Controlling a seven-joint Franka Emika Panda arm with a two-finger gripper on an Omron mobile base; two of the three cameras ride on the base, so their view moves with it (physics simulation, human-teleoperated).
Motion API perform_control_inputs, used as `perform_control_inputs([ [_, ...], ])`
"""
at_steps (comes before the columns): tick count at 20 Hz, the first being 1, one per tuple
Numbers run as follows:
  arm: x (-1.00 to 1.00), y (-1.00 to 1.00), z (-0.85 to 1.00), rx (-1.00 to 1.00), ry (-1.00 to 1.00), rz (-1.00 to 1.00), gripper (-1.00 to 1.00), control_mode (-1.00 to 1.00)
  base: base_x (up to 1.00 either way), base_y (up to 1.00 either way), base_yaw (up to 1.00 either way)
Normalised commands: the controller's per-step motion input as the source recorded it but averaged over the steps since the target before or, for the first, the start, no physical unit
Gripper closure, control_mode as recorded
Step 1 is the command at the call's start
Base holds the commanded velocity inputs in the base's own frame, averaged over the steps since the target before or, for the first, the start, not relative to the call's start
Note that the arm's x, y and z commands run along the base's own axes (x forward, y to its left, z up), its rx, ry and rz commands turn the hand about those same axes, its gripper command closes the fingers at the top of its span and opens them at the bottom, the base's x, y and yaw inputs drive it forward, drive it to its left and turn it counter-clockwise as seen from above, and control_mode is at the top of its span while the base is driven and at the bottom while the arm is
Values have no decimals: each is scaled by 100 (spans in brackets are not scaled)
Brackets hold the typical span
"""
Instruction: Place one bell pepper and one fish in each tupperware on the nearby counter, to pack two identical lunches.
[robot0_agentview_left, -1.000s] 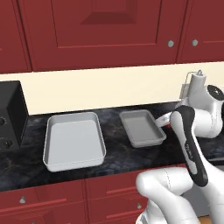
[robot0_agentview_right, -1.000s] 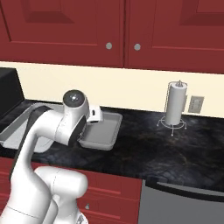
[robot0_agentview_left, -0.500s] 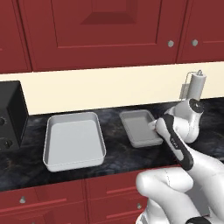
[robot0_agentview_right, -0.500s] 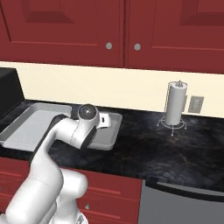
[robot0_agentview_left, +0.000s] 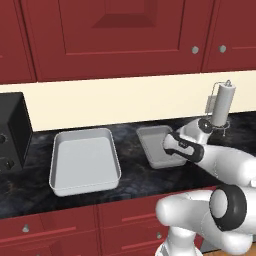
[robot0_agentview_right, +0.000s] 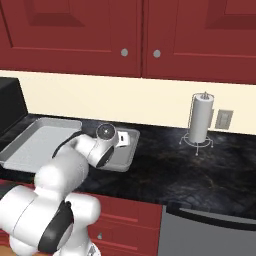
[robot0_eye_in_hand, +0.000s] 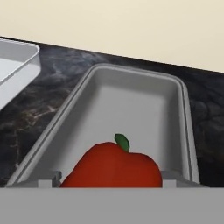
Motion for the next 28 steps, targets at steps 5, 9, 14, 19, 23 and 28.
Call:
perform_control_inputs([
  [5, 69, -8, -24, 0, 2, 0, 100, -100, 0, 0, 0],
  [9, 64, -3, -30, 0, 0, 0, 100, -100, 0, 0, 0],
  [14, 62, 0, -32, 0, 0, 0, -100, -100, 0, 0, 0],
  [19, 23, -25, -9, 0, 1, 0, -100, -100, 0, 0, 0],
  [23, -44, -67, 51, 0, 3, 0, -100, -100, 0, 0, 0],
  [28, -37, -19, 100, 0, 2, 0, -100, -100, 0, 0, 0],
])
